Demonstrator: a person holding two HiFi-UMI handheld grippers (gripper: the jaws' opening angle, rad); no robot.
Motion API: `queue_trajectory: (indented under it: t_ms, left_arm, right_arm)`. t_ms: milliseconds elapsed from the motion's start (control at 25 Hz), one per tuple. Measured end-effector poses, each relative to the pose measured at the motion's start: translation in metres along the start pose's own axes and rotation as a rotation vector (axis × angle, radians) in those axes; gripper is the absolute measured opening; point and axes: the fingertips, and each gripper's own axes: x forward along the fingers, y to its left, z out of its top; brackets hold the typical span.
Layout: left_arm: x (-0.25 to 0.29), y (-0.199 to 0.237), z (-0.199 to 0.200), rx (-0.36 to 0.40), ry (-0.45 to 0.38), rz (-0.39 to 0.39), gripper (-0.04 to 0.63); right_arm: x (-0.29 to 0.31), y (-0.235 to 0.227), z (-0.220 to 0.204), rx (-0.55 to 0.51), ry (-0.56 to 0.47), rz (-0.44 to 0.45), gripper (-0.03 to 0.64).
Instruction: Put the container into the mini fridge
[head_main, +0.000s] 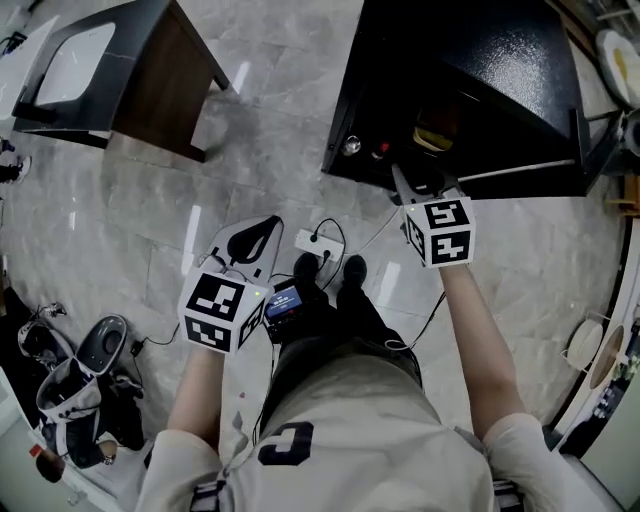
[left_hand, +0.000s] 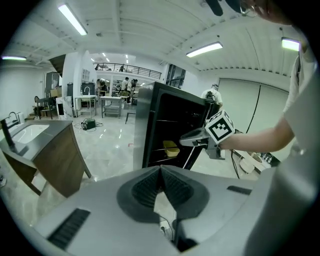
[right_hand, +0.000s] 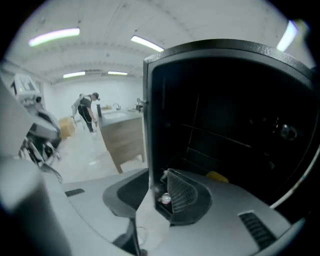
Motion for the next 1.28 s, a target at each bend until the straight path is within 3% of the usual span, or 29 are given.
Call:
queue_trajectory:
  t_ms: [240, 440, 640, 720, 840, 1040, 1280]
  left_arm:
    - [-0.015, 0.0, 0.02, 0.02, -0.058, -0.018, 0.055]
    - [-0.028, -0.006, 0.034, 0.043, -0.094, -0.042, 0.056]
    - [-0.034, -0.026, 0.039, 0.069, -0.109, -0.093, 0.057]
    - [-0.037, -0.035, 0.041, 0.087, -0.109, -0.127, 0.056]
    - [-0.042, -0.043, 0.044, 0.125, -0.119, -0.177, 0.055]
    - [-0.052, -0.038, 0.053, 0.162, -0.134, -0.185, 0.055]
    - [-0.06, -0.028, 0.052, 0.186, -0.137, -0.168, 0.056]
  right_arm:
    - [-0.026, 0.058, 0.026, 0.364, -0.083, 0.221, 0.123]
    - [-0.055, 0.087, 0.049, 0.496, -0.155, 0.345, 0.123]
    - [-0.09, 0.1, 0.07, 0.554, -0.246, 0.42, 0.102]
    - [-0.103, 0.106, 0.075, 0.538, -0.277, 0.424, 0.047]
    - [-0.117, 0.119, 0.081, 0.491, -0.295, 0.418, 0.029]
    - [-0.13, 0.148, 0.088, 0.429, -0.314, 0.43, 0.029]
    - [-0.138, 0.173, 0.076, 0.435, -0.28, 0.417, 0.029]
